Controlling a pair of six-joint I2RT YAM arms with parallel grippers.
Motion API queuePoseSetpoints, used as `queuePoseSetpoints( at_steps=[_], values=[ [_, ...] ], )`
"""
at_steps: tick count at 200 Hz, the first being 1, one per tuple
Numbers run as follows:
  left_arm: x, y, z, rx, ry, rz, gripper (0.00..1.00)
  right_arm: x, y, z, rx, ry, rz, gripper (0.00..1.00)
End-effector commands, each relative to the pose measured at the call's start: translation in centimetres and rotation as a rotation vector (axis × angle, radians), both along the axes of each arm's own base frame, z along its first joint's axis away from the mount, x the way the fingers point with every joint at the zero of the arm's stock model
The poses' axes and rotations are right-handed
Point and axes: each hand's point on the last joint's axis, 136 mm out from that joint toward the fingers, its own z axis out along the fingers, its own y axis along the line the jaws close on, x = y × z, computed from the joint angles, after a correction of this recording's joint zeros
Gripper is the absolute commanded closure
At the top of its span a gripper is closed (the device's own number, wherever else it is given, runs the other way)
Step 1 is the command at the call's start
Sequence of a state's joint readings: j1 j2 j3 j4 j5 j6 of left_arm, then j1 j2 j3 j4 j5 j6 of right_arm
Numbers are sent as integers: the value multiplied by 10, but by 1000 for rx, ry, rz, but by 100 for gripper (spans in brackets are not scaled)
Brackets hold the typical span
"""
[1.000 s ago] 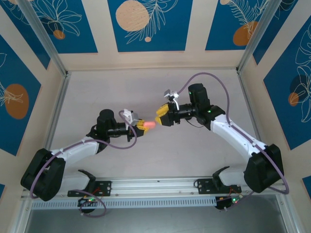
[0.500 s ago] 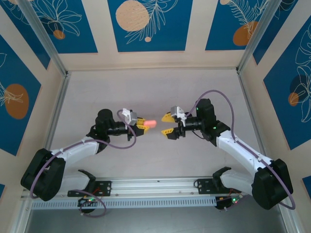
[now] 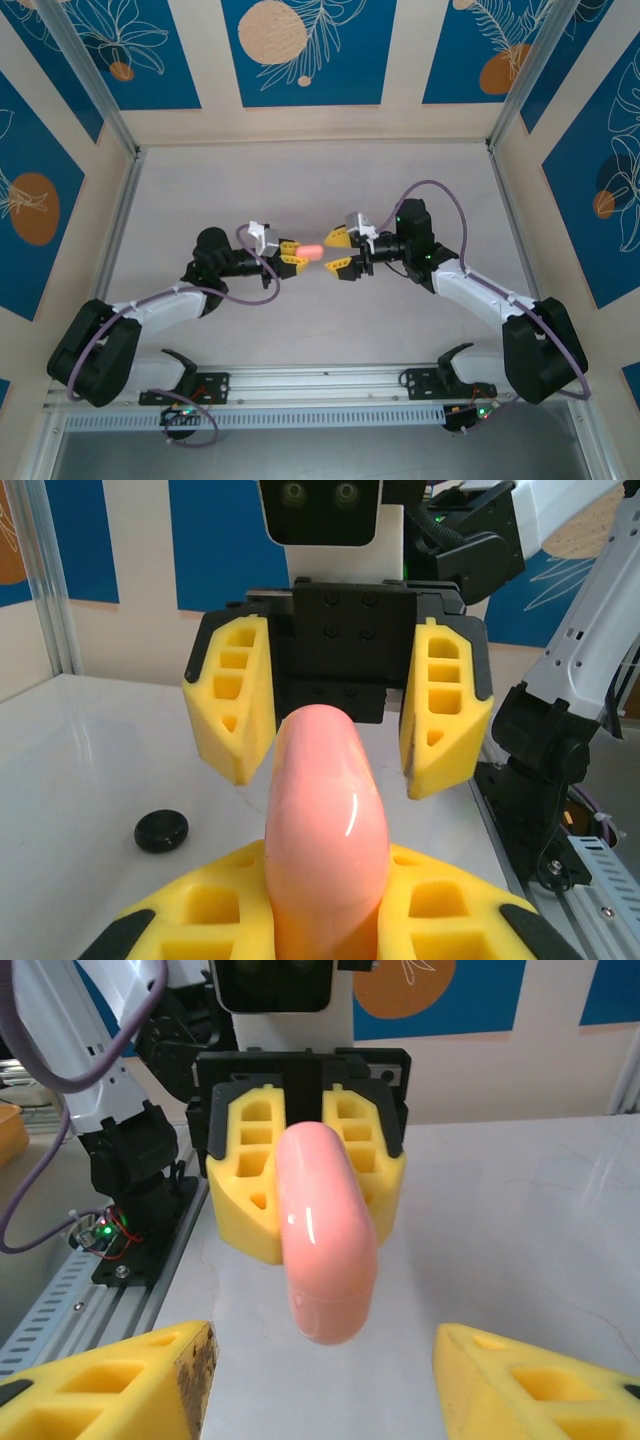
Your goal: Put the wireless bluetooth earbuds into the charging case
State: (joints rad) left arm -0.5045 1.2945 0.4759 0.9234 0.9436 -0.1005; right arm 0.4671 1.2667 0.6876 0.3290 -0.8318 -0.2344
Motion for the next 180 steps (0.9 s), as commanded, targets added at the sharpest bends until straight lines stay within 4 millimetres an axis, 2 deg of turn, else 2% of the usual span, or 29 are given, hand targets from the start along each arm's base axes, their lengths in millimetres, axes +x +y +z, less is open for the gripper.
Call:
queuePoseSetpoints(
  at_steps=[1, 66, 164, 180],
  values=[
    [-8, -1, 8, -30, -31, -44, 82, -8, 6, 11, 33, -19, 64, 41],
    [-8, -2, 7, -33, -23, -49, 82, -12, 17, 17, 47, -13, 117, 47],
    [-8, -2, 8, -31, -18, -46, 82, -9, 25, 21, 57, -3, 157, 62],
    [-7, -2, 8, -30, -17, -47, 82, -10, 26, 21, 57, -4, 162, 68]
  ],
)
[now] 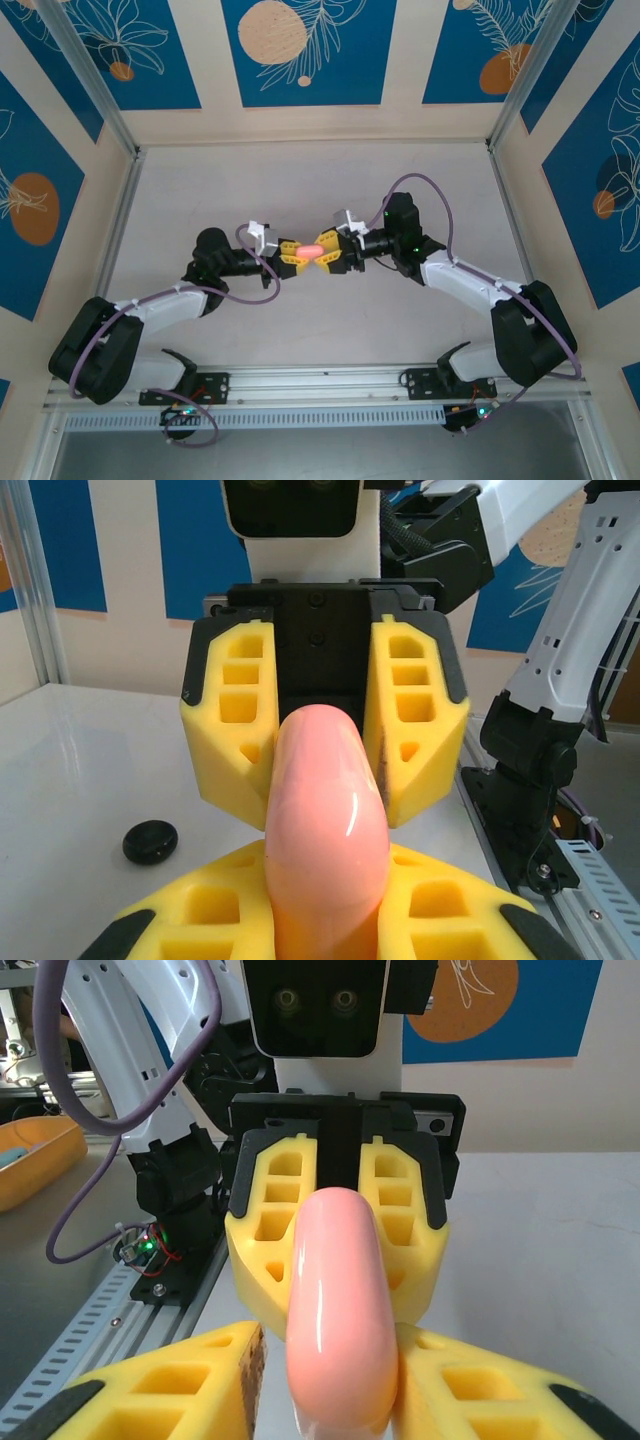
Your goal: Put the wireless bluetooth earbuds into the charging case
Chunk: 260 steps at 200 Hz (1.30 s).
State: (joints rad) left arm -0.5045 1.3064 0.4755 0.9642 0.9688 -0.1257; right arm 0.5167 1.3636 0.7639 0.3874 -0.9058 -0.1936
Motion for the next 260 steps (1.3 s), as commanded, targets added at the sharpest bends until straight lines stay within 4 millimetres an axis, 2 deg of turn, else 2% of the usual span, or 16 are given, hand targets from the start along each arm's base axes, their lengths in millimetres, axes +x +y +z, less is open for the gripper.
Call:
queuePoseSetpoints(
  at_steps=[1, 35, 75, 101, 122, 139, 209, 260],
  values=[
    [-4, -1, 5, -15, -17, -21, 82, -5, 4, 10, 23, -22, 48, 68],
    [-2, -2, 3, -7, -8, -12, 81, -6, 4, 8, 19, -20, 56, 77],
    [1, -1, 0, 1, -7, 3, 76, -5, 3, 8, 11, -21, 57, 80],
    [4, -1, -2, 8, -6, 21, 66, -5, 3, 8, 6, -18, 56, 80],
    [5, 0, -4, 12, -10, 36, 51, -5, 2, 6, 2, -15, 52, 81],
    [5, 1, -6, 19, -14, 45, 43, -5, 1, 5, -1, -8, 52, 81],
    [11, 7, -12, 75, -22, 116, 29, -1, -4, 0, -29, 19, 18, 81],
    [16, 14, -18, 95, -24, 190, 21, 12, -16, -12, -109, 156, -80, 82]
  ],
)
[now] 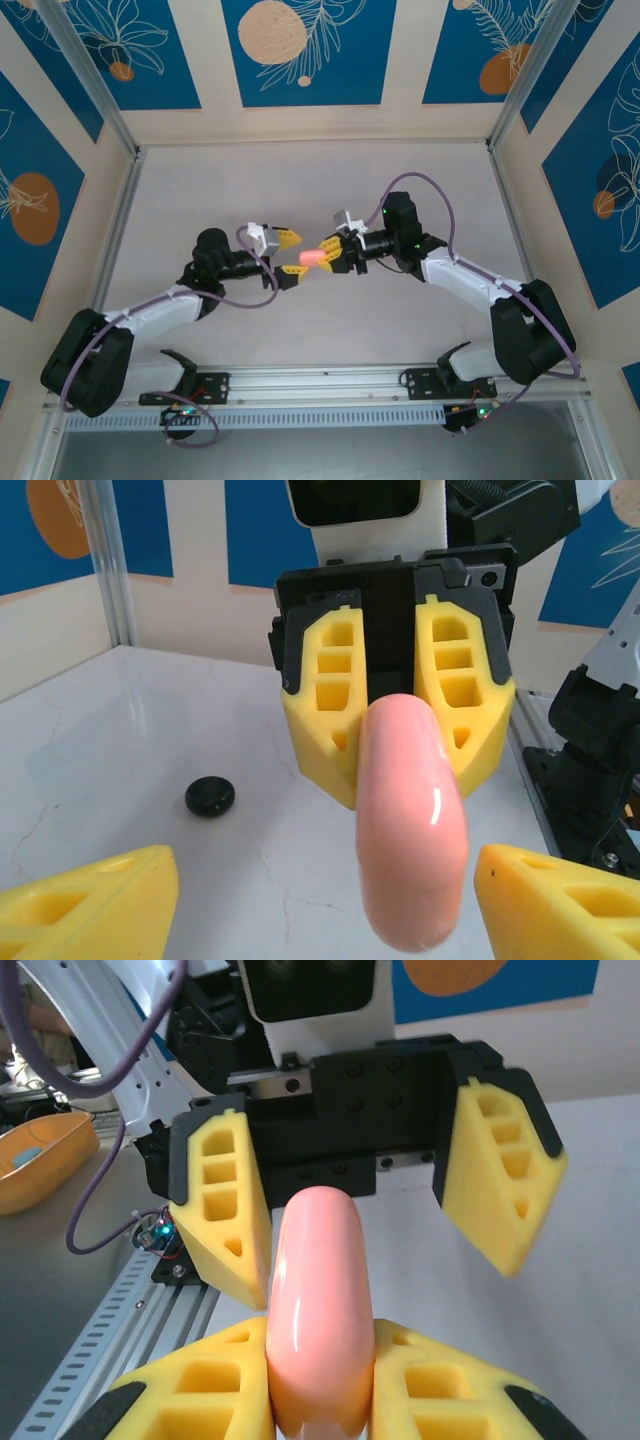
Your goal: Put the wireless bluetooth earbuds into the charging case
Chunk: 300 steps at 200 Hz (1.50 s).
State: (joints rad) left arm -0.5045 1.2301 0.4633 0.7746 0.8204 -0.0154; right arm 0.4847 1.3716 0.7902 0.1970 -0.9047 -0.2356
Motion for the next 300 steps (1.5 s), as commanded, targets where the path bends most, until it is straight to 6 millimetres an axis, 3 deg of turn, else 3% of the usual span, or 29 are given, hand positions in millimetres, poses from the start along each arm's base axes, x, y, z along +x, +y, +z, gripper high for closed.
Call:
queuePoseSetpoints(
  at_steps=[1, 54, 134, 178, 230, 300],
  values=[
    [1, 5, -3, 16, -24, 43, 21, 8, -7, 5, -35, 47, -58, 82],
    [31, 27, -14, 97, -21, 286, 17, 32, -23, -8, -163, 224, -236, 84],
    [75, 74, -31, 215, 59, 661, 9, 68, -46, -11, -337, 614, -468, 84],
    [87, 84, -45, 262, 104, 747, 5, 94, -48, -22, -367, 751, -547, 85],
    [94, 83, -59, 318, 157, 759, 4, 113, -53, -63, -431, 899, -595, 85],
    [92, 85, -59, 339, 146, 754, 4, 127, -69, -123, -499, 1067, -661, 86]
  ],
)
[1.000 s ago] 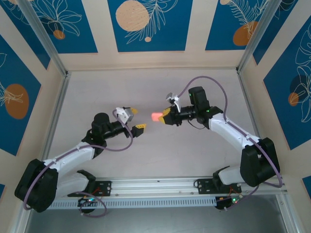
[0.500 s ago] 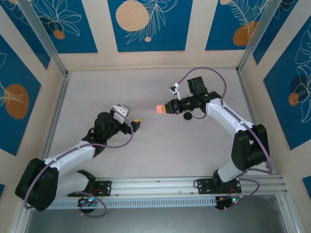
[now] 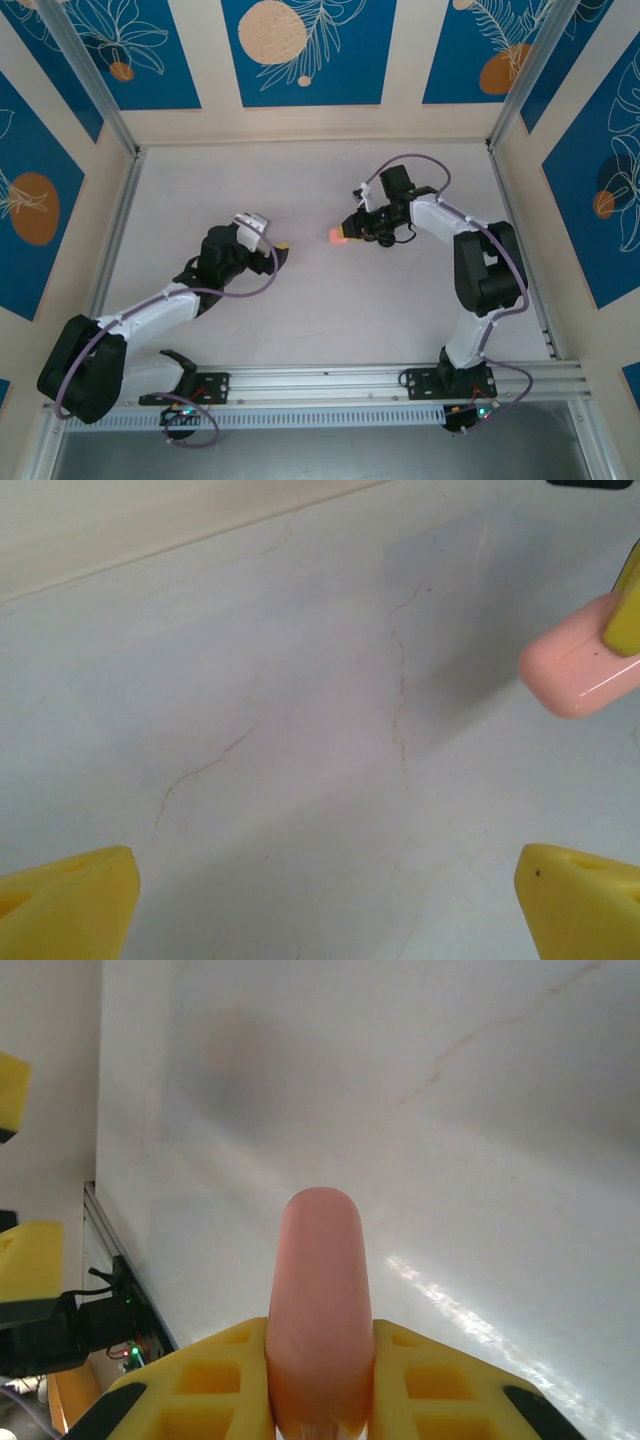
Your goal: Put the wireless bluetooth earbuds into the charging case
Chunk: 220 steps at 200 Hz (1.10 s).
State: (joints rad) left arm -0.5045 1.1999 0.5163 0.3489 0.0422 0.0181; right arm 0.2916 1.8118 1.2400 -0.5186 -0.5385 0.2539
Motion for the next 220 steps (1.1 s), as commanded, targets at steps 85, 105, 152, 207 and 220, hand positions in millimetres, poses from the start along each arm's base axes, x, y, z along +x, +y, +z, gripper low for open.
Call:
queuePoseSetpoints(
  at_steps=[85, 105, 152, 207, 220],
  values=[
    [5, -11, 3, -3, 9, -38, 4, 15, -10, -38, -7, 181, -88, 88],
    [5, -12, 0, 0, 17, -42, 4, 16, -9, -42, -2, 200, -87, 88],
    [5, -12, -3, 8, 23, -45, 4, 20, -9, -49, -11, 221, -93, 88],
    [6, -14, -4, 10, 28, -50, 4, 20, -14, -58, -43, 246, -108, 88],
    [6, -14, -5, 10, 29, -51, 4, 19, -15, -60, -46, 257, -114, 88]
  ],
)
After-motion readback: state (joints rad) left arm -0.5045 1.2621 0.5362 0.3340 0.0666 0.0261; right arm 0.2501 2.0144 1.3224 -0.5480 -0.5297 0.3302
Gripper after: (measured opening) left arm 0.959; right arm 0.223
